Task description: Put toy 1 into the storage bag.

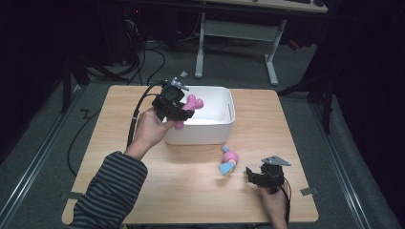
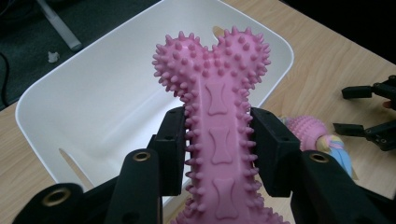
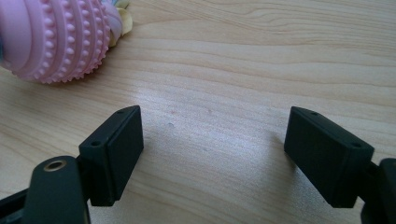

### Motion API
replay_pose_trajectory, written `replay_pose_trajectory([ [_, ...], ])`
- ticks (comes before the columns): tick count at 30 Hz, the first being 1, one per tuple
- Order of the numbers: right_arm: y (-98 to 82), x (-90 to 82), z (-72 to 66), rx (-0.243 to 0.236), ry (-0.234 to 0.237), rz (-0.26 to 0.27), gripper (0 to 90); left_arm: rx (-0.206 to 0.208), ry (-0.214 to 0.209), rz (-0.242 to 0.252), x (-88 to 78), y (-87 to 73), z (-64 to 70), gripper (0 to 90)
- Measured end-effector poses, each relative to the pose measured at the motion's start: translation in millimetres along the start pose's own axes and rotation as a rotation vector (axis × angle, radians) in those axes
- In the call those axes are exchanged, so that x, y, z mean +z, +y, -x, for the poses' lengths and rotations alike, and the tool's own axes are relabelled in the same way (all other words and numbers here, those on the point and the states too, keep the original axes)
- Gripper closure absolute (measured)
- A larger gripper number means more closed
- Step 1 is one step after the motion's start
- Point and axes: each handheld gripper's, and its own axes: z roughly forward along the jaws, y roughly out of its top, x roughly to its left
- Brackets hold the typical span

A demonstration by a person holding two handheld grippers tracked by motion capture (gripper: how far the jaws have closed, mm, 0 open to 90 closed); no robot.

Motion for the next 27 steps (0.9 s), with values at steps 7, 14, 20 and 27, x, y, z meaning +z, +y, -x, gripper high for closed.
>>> replay_pose_trajectory([
  [7, 0.0, -0.2, -0.4, -0.001, 0.002, -0.001, 19.9, -0.006, 0.023, -0.013, 14.7, 7.2, -9.0, 58.1],
  [14, -0.1, -0.2, -0.5, 0.001, 0.002, -0.001, 19.9, -0.021, 0.043, -0.033, 34.9, 12.3, -17.4, 58.1],
  [20, -0.1, -0.2, -0.7, 0.002, 0.003, -0.001, 19.9, -0.066, 0.033, -0.027, 46.2, 13.6, -27.5, 58.1],
  [27, -0.1, -0.2, -0.5, -0.001, 0.003, -0.001, 19.9, -0.076, 0.042, -0.049, 60.5, 13.3, -32.6, 58.1],
])
